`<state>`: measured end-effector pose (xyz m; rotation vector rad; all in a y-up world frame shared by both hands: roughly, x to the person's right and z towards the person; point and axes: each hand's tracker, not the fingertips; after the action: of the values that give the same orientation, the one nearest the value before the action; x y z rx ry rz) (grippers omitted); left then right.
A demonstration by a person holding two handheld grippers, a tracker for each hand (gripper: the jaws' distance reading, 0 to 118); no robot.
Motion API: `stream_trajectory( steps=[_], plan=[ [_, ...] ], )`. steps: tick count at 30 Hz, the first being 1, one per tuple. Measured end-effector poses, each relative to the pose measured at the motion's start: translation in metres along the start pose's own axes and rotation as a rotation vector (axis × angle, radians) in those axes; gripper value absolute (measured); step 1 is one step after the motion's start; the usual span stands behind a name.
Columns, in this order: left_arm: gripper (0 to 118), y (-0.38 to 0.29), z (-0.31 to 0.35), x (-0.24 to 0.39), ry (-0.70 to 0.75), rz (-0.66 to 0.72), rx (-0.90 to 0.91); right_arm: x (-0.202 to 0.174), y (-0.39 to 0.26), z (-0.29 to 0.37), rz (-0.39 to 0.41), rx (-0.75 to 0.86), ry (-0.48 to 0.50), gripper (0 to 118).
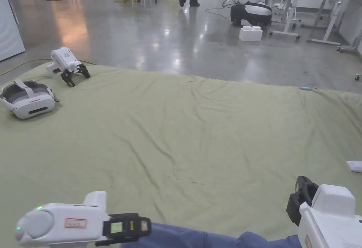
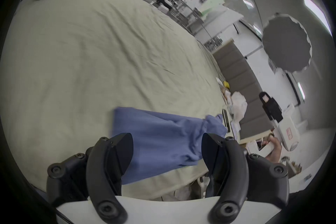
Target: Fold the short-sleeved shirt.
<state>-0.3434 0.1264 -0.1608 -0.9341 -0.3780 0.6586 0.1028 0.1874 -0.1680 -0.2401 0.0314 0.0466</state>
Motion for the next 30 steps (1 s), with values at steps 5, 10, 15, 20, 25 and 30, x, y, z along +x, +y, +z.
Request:
stream_trajectory(
  steps=[5, 10, 15, 20, 25, 30],
  plan=[
    [81, 0.003, -0.011, -0.078, -0.106, 0.2, -0.062, -0.006, 0.002, -0.002, 0.0, 0.002, 0.011, 0],
    [78, -0.017, -0.044, -0.105, -0.236, 0.313, -0.101, -0.008, 0.002, -0.002, 0.002, -0.002, 0.011, 0],
    [57, -0.021, -0.06, -0.094, -0.297, 0.351, -0.086, -0.008, 0.002, -0.001, 0.017, -0.009, 0.006, 0],
    [12, -0.021, -0.066, -0.084, -0.199, 0.249, -0.092, -0.004, 0.0, 0.0, 0.022, -0.021, -0.002, 0],
    [9, -0.013, -0.038, -0.06, -0.151, 0.144, -0.032, 0.001, -0.001, 0.0, 0.024, -0.024, -0.01, 0],
    [8, 0.011, 0.012, -0.038, -0.038, 0.073, 0.043, 0.003, -0.001, -0.002, 0.025, -0.025, -0.005, 0]
  ],
)
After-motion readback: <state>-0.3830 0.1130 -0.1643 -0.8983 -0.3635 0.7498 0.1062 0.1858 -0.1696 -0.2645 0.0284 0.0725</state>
